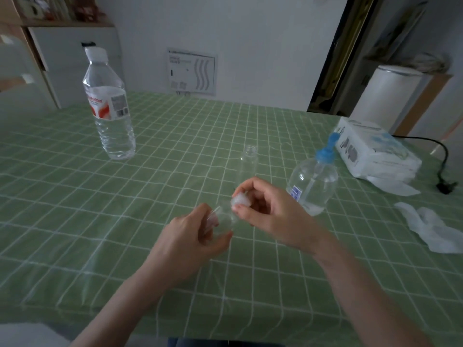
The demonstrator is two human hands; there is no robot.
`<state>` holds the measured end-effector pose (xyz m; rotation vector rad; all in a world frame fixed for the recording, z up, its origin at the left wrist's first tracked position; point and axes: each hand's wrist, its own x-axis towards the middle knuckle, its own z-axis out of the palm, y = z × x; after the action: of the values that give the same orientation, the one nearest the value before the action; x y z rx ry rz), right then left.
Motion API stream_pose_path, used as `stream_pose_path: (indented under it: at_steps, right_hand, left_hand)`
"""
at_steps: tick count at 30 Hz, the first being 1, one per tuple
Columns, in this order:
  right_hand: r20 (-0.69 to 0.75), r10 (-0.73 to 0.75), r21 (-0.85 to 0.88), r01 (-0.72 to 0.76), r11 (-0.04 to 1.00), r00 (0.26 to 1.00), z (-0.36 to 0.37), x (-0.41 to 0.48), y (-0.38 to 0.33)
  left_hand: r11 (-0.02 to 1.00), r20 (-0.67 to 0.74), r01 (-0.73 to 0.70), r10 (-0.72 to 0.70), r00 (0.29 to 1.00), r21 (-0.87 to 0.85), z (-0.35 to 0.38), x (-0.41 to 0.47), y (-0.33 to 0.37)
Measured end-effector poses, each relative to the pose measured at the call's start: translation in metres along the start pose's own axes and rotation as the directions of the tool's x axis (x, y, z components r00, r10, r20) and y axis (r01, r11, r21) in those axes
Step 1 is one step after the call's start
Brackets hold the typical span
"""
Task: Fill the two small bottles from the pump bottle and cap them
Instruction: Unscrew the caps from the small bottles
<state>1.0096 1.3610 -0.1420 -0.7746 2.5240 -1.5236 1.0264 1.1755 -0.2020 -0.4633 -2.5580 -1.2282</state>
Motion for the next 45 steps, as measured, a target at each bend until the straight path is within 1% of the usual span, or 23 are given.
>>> stream_pose_path:
  at_steps: [4, 7, 11, 13, 15, 17, 19, 23, 25, 27, 29, 35, 40, 45]
  right_hand:
    - [0.01, 0.022, 0.033, -0.022, 0.999, 1.0, 0.0, 0.0021, 0.0017]
    - [0.03, -0.008, 0.021, 0.007, 1.0, 1.0, -0.0008, 0.0034, 0.0032]
    - [0.041, -0.004, 0.015, 0.004, 1.0, 0.999, -0.0009, 0.0041, 0.0031]
    - [0.058, -0.031, -0.001, 0.031, 1.0, 0.998, -0.0015, 0.0036, 0.0031]
    - [0.068, -0.032, 0.015, 0.031, 0.999, 0.997, -0.001, 0.0036, 0.0028]
    - [0.044, -0.014, 0.027, 0.013, 1.0, 0.999, -0.0008, 0.0043, 0.0029]
    - [0.026, -0.03, 0.017, 0.029, 0.999, 0.999, -0.0005, 0.0042, 0.003]
    - [0.031, -0.049, -0.003, 0.049, 0.999, 0.998, -0.0018, 0.0035, 0.0028]
    - [0.019, -0.028, -0.034, 0.028, 0.999, 0.999, -0.0016, 0.0045, 0.001]
    - [0.02, -0.04, -0.065, 0.041, 0.997, 0.999, -0.0016, 0.0055, 0.0]
    - [0.02, -0.062, -0.059, 0.063, 0.996, 0.998, -0.0022, 0.0056, -0.0004]
    - [0.039, -0.061, -0.023, 0.062, 0.998, 0.997, -0.0054, 0.0057, 0.0001]
    - [-0.01, -0.001, -0.033, 0.001, 0.999, 1.0, -0.0056, 0.0058, -0.0026]
    - [0.013, -0.041, -0.028, 0.041, 0.999, 0.999, -0.0085, 0.0039, -0.0009]
  left_hand:
    - [1.0, 0.001, 0.011, -0.011, 1.0, 0.006, -0.0018, 0.0, -0.0026]
    - [1.0, 0.01, 0.01, -0.01, 1.0, 0.02, -0.0033, 0.0, -0.0034]
    - [0.999, 0.013, 0.023, -0.023, 1.0, 0.024, -0.0035, 0.0, -0.005]
    - [0.999, 0.015, 0.016, -0.017, 1.0, 0.035, -0.0034, -0.0001, -0.0058]
    - [0.999, 0.017, 0.014, -0.014, 1.0, 0.03, -0.0034, 0.0, -0.0065]
    - [1.0, 0.016, 0.014, -0.014, 1.0, 0.02, -0.0032, 0.0003, -0.0067]
    - [1.0, 0.019, 0.015, -0.016, 1.0, 0.016, -0.0035, 0.0004, -0.0065]
    - [1.0, 0.025, 0.017, -0.017, 1.0, 0.012, -0.0042, 0.0003, -0.0064]
    - [1.0, 0.025, 0.018, -0.019, 1.0, 0.019, -0.0046, 0.0004, -0.0066]
    - [1.0, 0.025, 0.017, -0.018, 1.0, 0.022, -0.0052, 0.0004, -0.0068]
    - [1.0, 0.027, 0.021, -0.021, 0.999, 0.005, -0.0061, 0.0013, -0.0061]
    - [1.0, 0.052, 0.016, -0.015, 0.999, -0.022, -0.0073, 0.0042, -0.0053]
    - [1.0, 0.043, -0.005, 0.006, 0.999, -0.013, -0.0067, 0.0047, -0.0036]
    - [1.0, 0.026, -0.01, 0.01, 1.0, -0.004, -0.0054, 0.0049, -0.004]
